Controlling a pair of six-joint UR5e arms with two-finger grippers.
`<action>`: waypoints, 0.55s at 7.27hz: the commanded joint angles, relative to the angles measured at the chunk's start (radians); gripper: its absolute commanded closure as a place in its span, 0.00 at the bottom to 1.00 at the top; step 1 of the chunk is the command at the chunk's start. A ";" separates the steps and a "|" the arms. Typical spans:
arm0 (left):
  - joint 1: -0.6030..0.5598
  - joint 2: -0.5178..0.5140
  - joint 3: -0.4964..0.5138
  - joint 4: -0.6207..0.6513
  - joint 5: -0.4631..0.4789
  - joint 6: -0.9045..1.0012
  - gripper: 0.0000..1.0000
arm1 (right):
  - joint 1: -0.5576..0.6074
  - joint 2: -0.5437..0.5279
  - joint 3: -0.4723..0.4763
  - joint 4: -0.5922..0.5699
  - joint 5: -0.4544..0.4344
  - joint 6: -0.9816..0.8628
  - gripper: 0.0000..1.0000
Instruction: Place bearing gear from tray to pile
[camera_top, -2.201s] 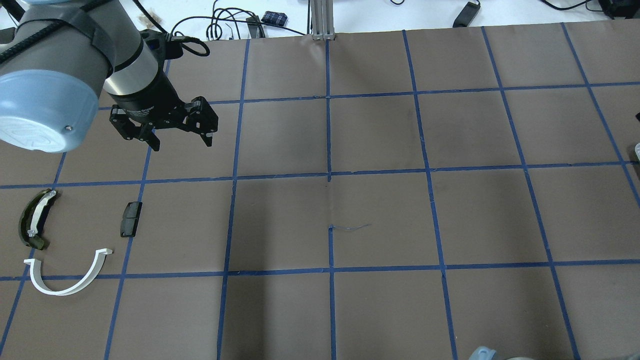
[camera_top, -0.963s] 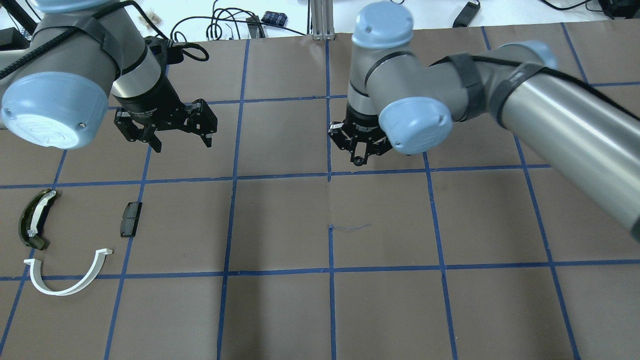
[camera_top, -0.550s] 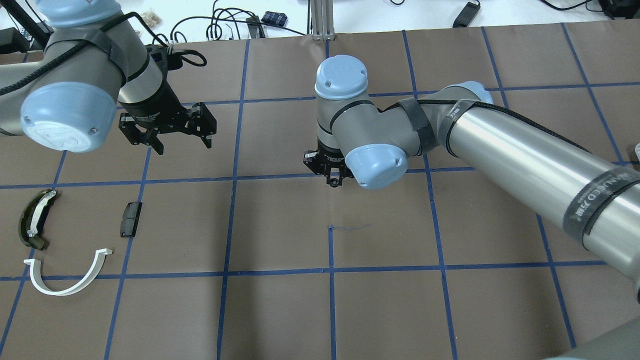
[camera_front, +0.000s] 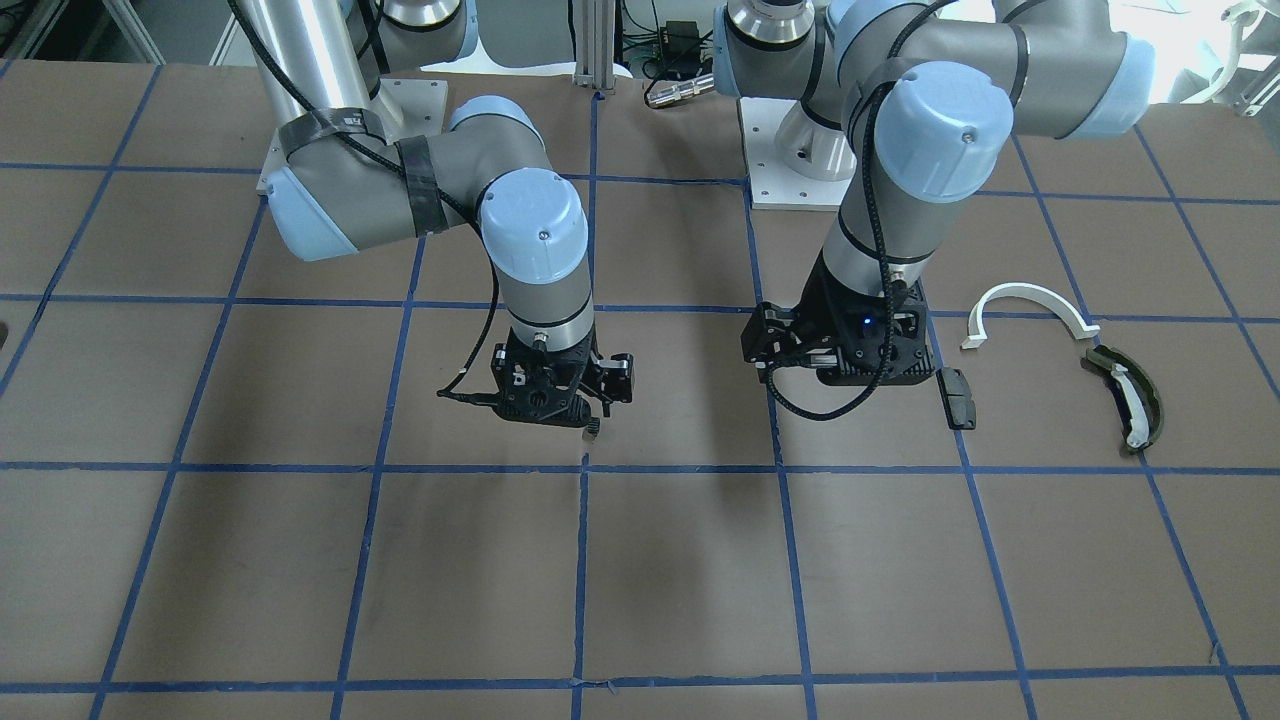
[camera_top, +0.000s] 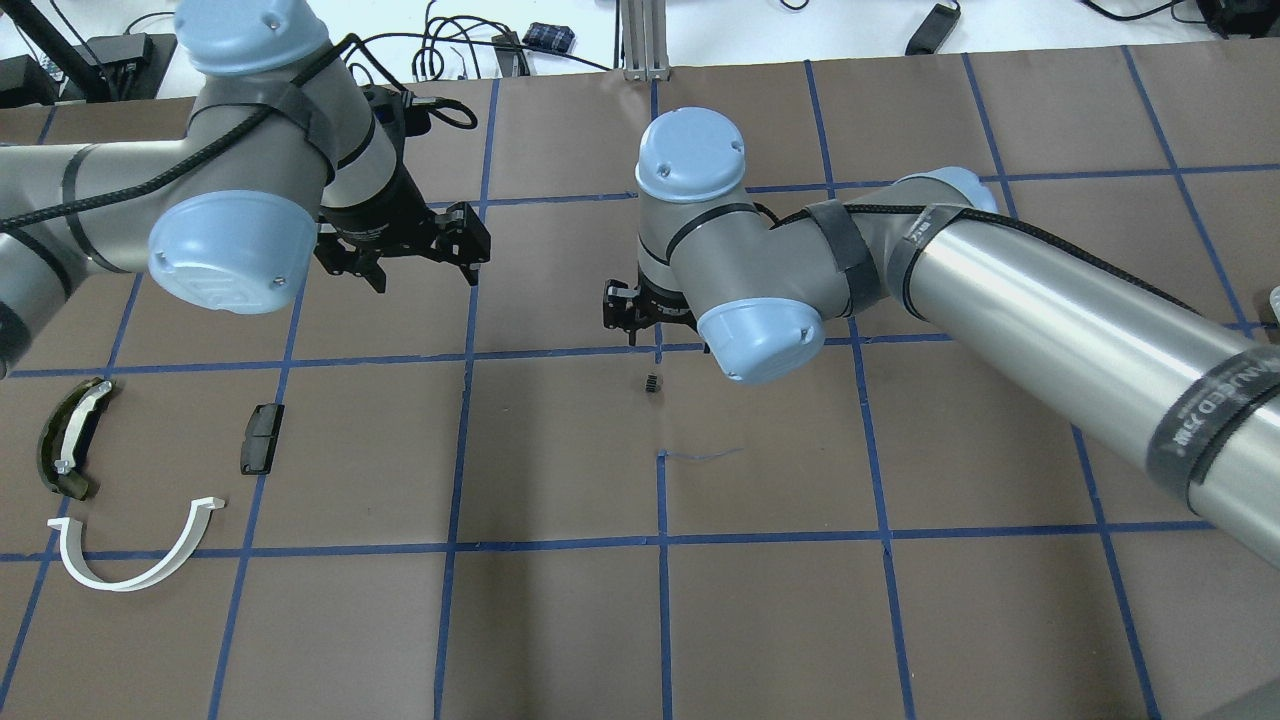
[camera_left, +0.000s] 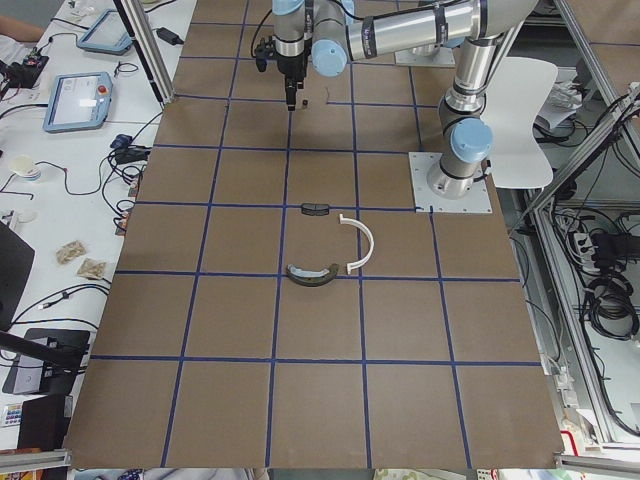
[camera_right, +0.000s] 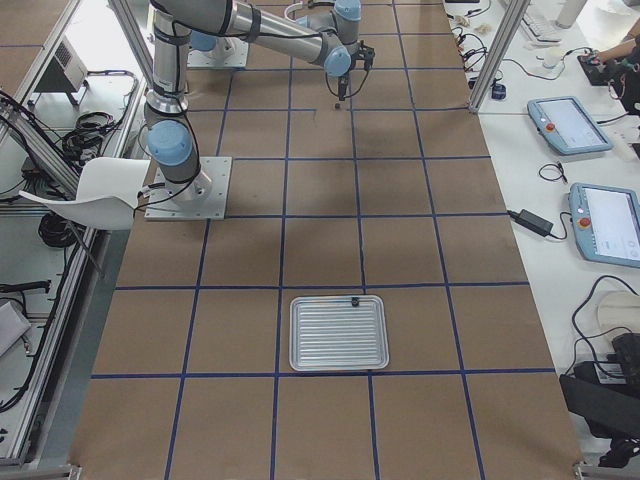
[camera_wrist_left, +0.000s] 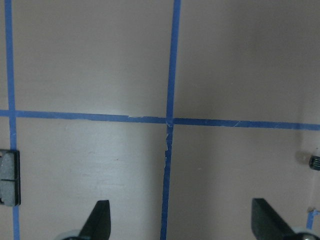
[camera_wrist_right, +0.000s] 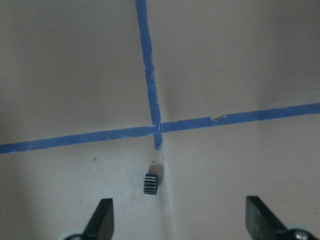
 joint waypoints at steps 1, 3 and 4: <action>-0.098 -0.038 0.008 0.026 -0.001 -0.131 0.00 | -0.091 -0.117 -0.008 0.126 -0.003 -0.094 0.00; -0.170 -0.099 0.001 0.080 -0.006 -0.243 0.00 | -0.209 -0.222 -0.009 0.265 -0.033 -0.264 0.00; -0.225 -0.127 -0.001 0.112 -0.004 -0.301 0.00 | -0.271 -0.258 -0.009 0.302 -0.065 -0.361 0.00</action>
